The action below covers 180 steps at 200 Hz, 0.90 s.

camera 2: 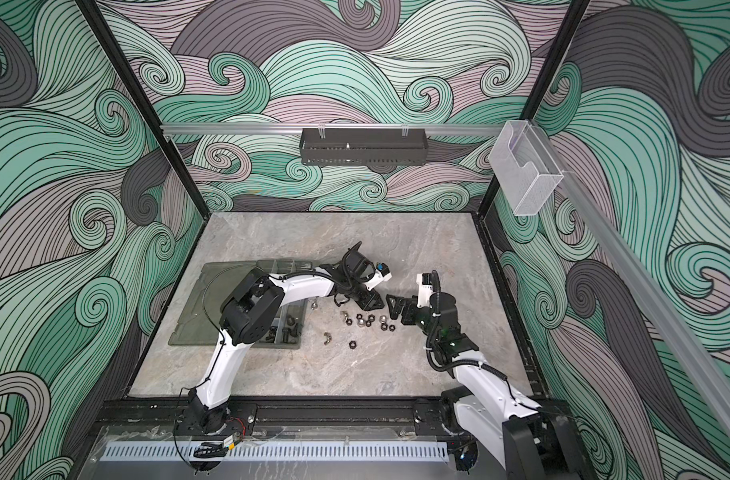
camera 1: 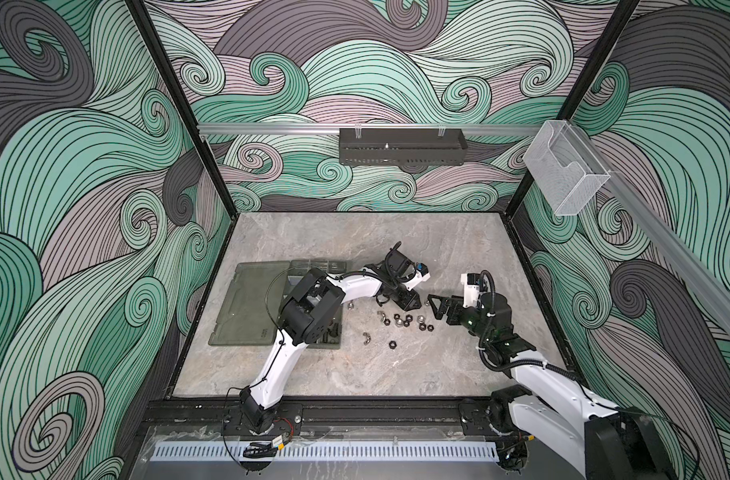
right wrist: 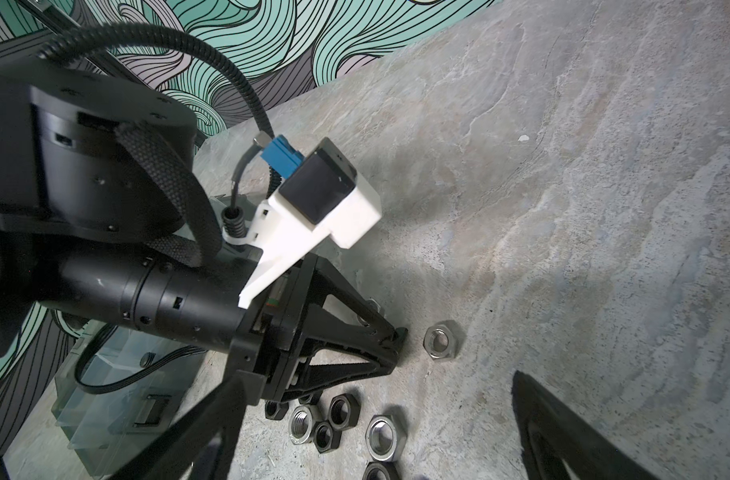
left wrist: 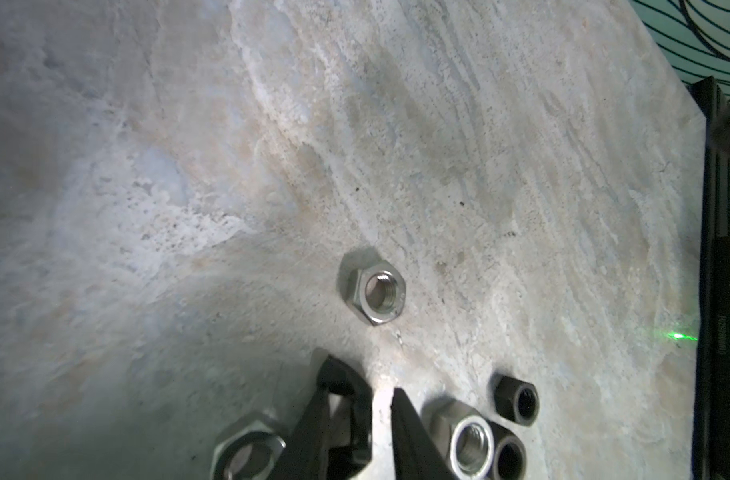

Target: Sort the screws and nuts into containers

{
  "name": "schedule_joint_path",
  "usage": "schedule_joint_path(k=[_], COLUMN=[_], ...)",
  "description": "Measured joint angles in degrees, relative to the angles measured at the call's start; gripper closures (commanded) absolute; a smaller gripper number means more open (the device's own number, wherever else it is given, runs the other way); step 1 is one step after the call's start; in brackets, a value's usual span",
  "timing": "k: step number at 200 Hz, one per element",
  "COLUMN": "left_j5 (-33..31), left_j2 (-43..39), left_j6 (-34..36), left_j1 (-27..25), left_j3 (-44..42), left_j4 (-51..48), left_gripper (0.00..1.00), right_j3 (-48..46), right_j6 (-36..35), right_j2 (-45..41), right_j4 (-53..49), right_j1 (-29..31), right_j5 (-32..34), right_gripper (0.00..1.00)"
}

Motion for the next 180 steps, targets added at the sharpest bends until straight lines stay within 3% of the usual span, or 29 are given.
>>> schedule_joint_path(k=[116,180], left_j5=[-1.22,-0.63], left_j2=[-1.07,-11.17], left_j6=[-1.20,-5.11], left_j1=[0.00,0.87], left_j3=[0.02,-2.82], left_j4=[-1.25,-0.28], left_gripper=[0.87,0.89], right_j3=[0.00,-0.04], right_j6=[0.00,0.00], right_j2=[2.25,3.58], right_j4=[2.45,7.21], right_j1=[0.00,0.00], right_j5=[-1.27,-3.61], right_gripper=[0.01,0.01])
